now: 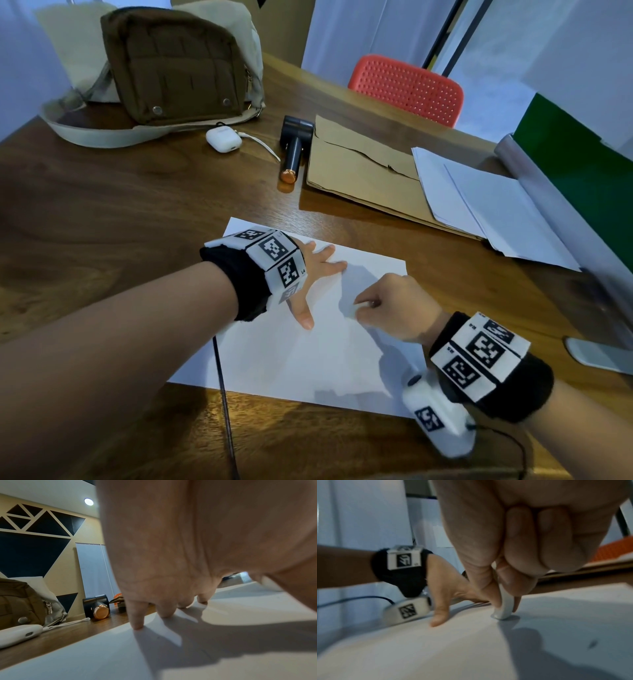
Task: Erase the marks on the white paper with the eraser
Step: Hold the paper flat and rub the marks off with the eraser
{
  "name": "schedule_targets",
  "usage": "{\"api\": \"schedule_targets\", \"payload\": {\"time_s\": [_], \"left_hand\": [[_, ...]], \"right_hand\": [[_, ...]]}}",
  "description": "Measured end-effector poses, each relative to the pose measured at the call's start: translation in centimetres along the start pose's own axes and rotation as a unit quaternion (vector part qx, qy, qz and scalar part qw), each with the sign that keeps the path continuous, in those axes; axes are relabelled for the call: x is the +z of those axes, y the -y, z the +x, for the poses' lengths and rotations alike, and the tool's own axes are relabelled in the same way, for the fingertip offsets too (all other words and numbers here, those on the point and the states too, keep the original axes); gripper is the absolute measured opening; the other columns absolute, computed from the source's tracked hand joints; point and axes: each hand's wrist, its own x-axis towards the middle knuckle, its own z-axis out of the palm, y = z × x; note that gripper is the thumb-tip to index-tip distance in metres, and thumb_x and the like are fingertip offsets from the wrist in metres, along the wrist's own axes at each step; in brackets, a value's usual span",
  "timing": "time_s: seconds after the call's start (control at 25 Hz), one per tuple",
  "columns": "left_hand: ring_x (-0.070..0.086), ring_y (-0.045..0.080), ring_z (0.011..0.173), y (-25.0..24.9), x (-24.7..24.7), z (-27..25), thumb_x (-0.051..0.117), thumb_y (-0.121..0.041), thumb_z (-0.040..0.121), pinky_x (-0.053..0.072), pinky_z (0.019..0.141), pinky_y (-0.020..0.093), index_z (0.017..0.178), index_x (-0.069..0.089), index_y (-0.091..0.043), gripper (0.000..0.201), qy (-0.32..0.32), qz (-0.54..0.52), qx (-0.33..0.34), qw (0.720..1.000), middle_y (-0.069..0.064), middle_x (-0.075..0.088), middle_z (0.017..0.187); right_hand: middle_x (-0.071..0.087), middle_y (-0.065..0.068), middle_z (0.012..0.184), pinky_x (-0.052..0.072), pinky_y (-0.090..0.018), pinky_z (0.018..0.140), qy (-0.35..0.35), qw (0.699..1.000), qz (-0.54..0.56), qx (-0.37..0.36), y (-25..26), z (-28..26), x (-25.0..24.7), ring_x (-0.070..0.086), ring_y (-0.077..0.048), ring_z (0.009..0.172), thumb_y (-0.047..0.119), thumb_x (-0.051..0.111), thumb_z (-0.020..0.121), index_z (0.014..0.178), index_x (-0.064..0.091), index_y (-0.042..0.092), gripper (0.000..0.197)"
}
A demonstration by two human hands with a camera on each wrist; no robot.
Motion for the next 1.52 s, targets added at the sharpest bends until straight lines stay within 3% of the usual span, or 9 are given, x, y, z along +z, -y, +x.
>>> {"api": "schedule_targets", "payload": {"time_s": [0.12,0.28,0.48,0.64,0.84,1.04,1.24,1.4,1.52], "left_hand": [[-0.013,0.033,0.145,-0.1,-0.1,-0.2,0.069,-0.048,0.077,0.003,0.116,0.052,0.148,-0.019,-0.026,0.115,0.000,-0.003,-0.001,1.000,0.005,-0.024,0.156],[-0.012,0.034,0.145,-0.1,-0.1,0.0,0.070,-0.049,0.076,0.004,0.117,0.052,0.149,-0.018,-0.024,0.117,-0.003,0.003,0.000,1.000,0.007,-0.022,0.157],[-0.014,0.032,0.145,-0.2,-0.1,-0.2,0.069,-0.048,0.077,0.002,0.115,0.052,0.148,-0.019,-0.026,0.115,0.001,-0.001,-0.003,1.000,0.005,-0.024,0.156],[-0.014,0.035,0.145,0.0,0.0,0.0,0.069,-0.048,0.077,0.002,0.116,0.052,0.148,-0.019,-0.025,0.116,0.000,-0.005,0.001,1.000,0.007,-0.024,0.156],[-0.015,0.033,0.145,-0.1,0.1,-0.1,0.069,-0.049,0.077,0.001,0.115,0.052,0.148,-0.019,-0.026,0.115,-0.001,-0.004,-0.004,1.000,0.005,-0.024,0.156],[-0.013,0.033,0.145,0.0,0.1,0.0,0.070,-0.049,0.076,0.002,0.117,0.053,0.148,-0.019,-0.026,0.116,-0.008,-0.003,-0.004,1.000,0.005,-0.023,0.157],[-0.014,0.032,0.145,-0.1,0.1,0.0,0.069,-0.050,0.076,0.001,0.116,0.052,0.148,-0.020,-0.027,0.116,-0.005,0.000,-0.009,1.000,0.004,-0.024,0.156],[-0.014,0.032,0.145,-0.1,0.0,-0.2,0.068,-0.049,0.078,0.001,0.116,0.052,0.148,-0.019,-0.027,0.115,-0.006,0.000,-0.007,1.000,0.005,-0.024,0.156],[-0.015,0.031,0.145,-0.1,0.0,-0.3,0.068,-0.050,0.078,0.000,0.116,0.051,0.147,-0.020,-0.027,0.115,-0.005,-0.002,-0.008,1.000,0.004,-0.024,0.156]], "right_hand": [[0.033,-0.009,0.053,0.025,-0.027,0.050,-0.040,0.998,-0.037,0.043,-0.3,0.4,-0.3,0.026,-0.019,0.051,0.006,0.046,0.072,0.048,0.042,0.010,0.026],[0.028,-0.006,0.049,0.023,-0.026,0.048,-0.009,0.999,-0.032,-0.035,1.4,-0.8,1.0,0.027,-0.021,0.054,0.007,0.046,0.077,0.048,0.038,0.009,0.030],[0.024,-0.004,0.046,0.020,-0.026,0.043,-0.047,0.995,-0.076,0.049,-0.5,-0.5,-0.2,0.025,-0.018,0.046,0.007,0.045,0.075,0.041,0.027,0.014,0.039],[0.019,-0.006,0.050,0.017,-0.028,0.047,-0.018,0.998,-0.042,-0.038,1.0,-1.4,1.4,0.022,-0.021,0.051,0.007,0.046,0.077,0.047,0.026,0.010,0.037],[0.023,-0.002,0.047,0.020,-0.026,0.044,-0.039,0.994,-0.087,0.050,-0.7,-1.1,0.2,0.028,-0.021,0.048,0.009,0.045,0.078,0.042,0.027,0.015,0.041],[0.023,-0.008,0.051,0.021,-0.030,0.050,0.006,0.998,-0.058,-0.034,1.0,-1.6,1.2,0.023,-0.019,0.051,0.009,0.046,0.078,0.046,0.026,0.011,0.037],[0.026,-0.001,0.045,0.024,-0.025,0.045,-0.004,0.994,-0.079,0.076,-0.8,-1.0,-0.7,0.027,-0.016,0.044,0.009,0.047,0.078,0.041,0.030,0.013,0.040],[0.019,-0.005,0.050,0.017,-0.028,0.049,0.016,0.999,-0.048,-0.013,0.8,-1.9,0.7,0.018,-0.016,0.048,0.005,0.046,0.076,0.046,0.023,0.013,0.039],[0.021,-0.004,0.049,0.020,-0.030,0.051,0.008,0.998,-0.045,0.040,-1.1,-1.3,-0.1,0.021,-0.016,0.047,0.007,0.047,0.074,0.045,0.027,0.013,0.036]]}}
